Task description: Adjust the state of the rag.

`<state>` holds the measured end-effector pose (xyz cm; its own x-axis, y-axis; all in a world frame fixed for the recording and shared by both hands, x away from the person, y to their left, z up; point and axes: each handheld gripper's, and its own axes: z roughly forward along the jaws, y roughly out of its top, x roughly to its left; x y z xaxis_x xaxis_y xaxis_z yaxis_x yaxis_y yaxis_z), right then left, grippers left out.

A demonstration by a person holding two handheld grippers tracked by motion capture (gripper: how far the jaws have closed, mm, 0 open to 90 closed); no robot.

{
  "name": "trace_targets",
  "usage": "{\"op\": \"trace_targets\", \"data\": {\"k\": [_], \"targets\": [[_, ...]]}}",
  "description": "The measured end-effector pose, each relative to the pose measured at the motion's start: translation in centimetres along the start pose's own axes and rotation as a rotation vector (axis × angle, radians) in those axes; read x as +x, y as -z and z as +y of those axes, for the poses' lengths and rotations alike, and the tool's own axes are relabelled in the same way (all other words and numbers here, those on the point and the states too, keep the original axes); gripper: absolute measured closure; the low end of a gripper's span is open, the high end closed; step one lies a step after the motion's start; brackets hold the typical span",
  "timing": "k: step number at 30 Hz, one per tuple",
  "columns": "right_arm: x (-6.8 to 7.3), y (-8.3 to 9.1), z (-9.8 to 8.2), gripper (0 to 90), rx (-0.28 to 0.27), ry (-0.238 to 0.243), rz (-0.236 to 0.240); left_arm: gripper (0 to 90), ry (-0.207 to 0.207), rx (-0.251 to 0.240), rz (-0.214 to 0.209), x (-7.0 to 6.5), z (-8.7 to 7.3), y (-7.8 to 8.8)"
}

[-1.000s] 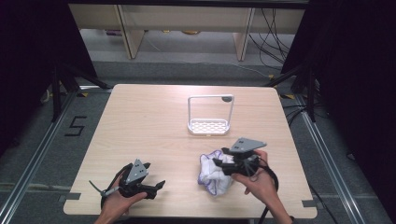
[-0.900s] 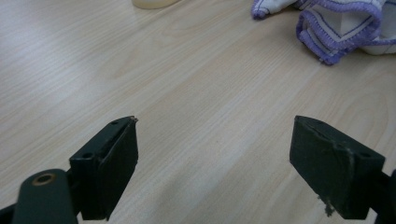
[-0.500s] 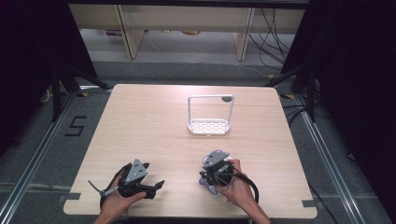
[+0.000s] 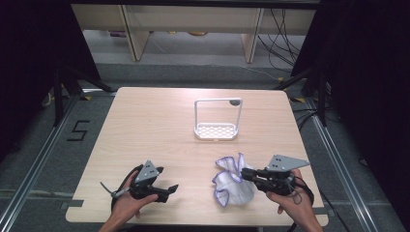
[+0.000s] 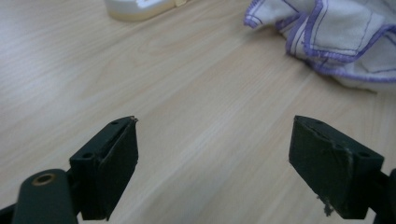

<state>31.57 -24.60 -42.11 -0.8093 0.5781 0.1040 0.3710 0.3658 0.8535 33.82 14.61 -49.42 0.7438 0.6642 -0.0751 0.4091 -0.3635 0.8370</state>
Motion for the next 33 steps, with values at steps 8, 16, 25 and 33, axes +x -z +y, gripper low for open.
{"op": "trace_targets", "data": {"k": [8,16,25,33], "targets": [[-1.2,0.8,-3.3,83.0,-0.004,-0.054,0.020,22.5,0.007,-0.004,-0.098,0.7,4.1,-6.2],[-1.5,1.0,-4.0,82.6,-0.004,-0.094,0.026,32.7,-0.060,-0.010,-0.218,-0.9,6.8,-10.7],[-1.7,0.9,-4.0,82.1,-0.014,-0.063,0.023,57.3,-0.054,0.064,-0.335,-2.3,7.4,-14.2],[-2.4,1.1,-3.6,82.5,-0.017,-0.100,-0.013,84.8,-0.160,-0.017,-0.271,-2.7,8.9,-9.8]]}}
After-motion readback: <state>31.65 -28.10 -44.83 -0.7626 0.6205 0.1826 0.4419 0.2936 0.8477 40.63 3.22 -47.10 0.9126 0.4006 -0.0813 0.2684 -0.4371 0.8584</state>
